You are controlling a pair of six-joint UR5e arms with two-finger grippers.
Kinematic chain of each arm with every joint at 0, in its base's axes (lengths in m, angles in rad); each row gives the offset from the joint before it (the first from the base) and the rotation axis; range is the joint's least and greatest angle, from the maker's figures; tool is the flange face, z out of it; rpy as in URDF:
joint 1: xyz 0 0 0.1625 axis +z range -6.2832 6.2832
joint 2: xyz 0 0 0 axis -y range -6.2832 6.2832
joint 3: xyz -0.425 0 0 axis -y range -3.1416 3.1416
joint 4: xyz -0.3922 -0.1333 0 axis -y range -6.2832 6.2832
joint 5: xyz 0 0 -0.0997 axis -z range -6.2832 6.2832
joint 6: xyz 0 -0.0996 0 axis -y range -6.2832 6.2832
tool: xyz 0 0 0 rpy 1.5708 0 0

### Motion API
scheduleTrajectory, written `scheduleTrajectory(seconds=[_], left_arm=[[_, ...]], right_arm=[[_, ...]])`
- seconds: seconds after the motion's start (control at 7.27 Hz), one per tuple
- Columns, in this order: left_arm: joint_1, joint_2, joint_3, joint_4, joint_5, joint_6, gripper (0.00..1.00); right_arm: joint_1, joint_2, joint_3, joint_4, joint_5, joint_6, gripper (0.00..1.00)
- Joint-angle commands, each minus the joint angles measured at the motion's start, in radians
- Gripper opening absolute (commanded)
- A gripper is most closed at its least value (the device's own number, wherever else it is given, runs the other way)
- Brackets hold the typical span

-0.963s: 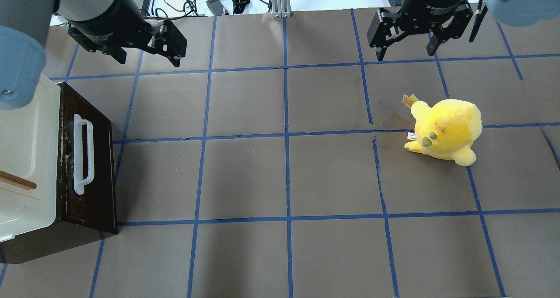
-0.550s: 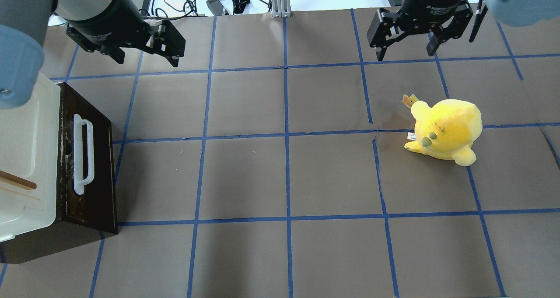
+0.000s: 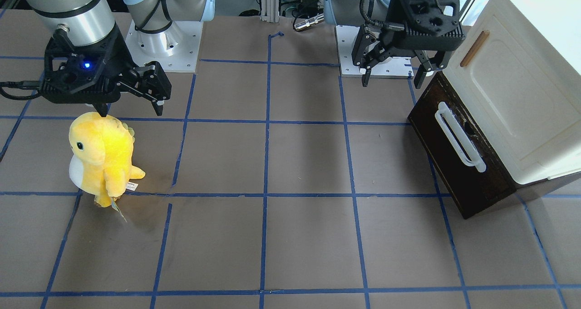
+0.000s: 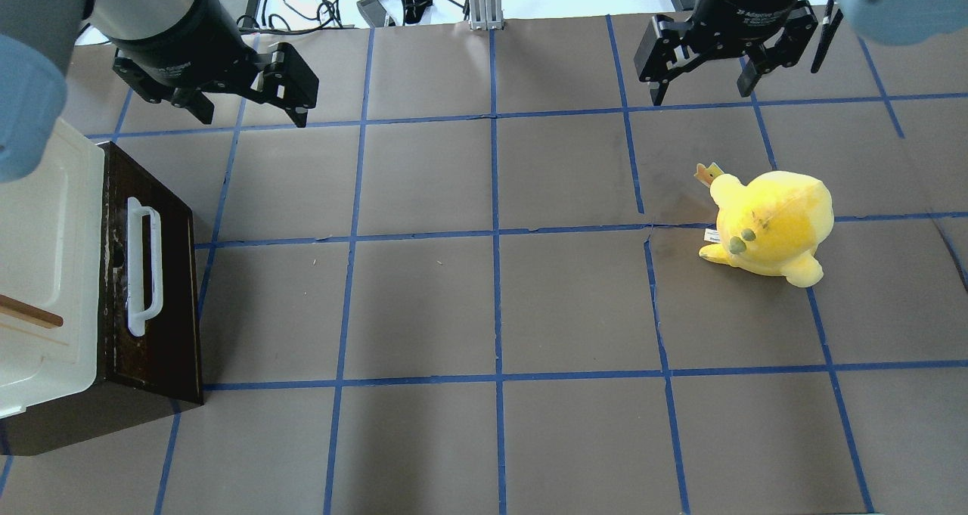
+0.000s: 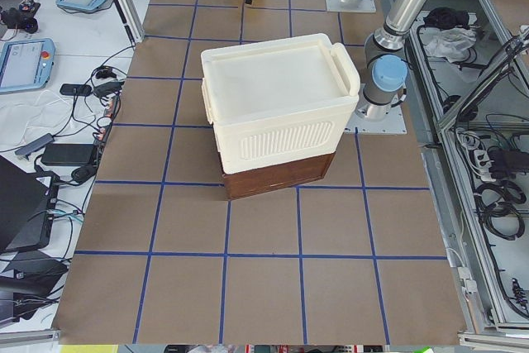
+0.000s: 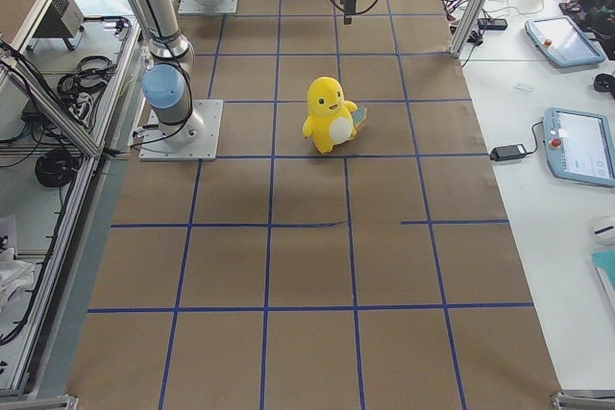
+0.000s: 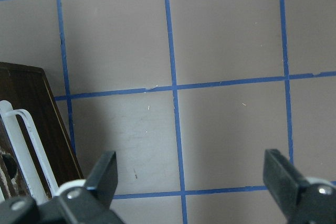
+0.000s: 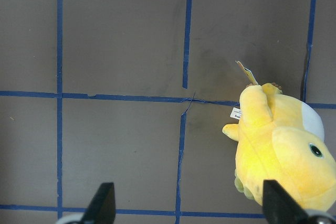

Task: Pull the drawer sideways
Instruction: 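Move the left gripper toward the dark wooden drawer's white handle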

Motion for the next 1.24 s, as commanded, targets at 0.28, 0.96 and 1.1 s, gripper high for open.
scheduleTrajectory(seconds=[0.28,0.96,1.1], left_arm=[[-0.002,-0.063,-0.015,-0.001,0.023,-0.156,1.0],[-0.09,-0.214,-0.189,0.1,0.331,-0.403,1.0],[-0.109,-0.239,-0.187,0.1,0.4,-0.405,1.0]], right_arm=[[0.0,0.0,0.0,0.0,0.0,-0.002,1.0],[0.0,0.0,0.0,0.0,0.0,0.0,1.0],[0.0,0.0,0.0,0.0,0.0,0.0,1.0]])
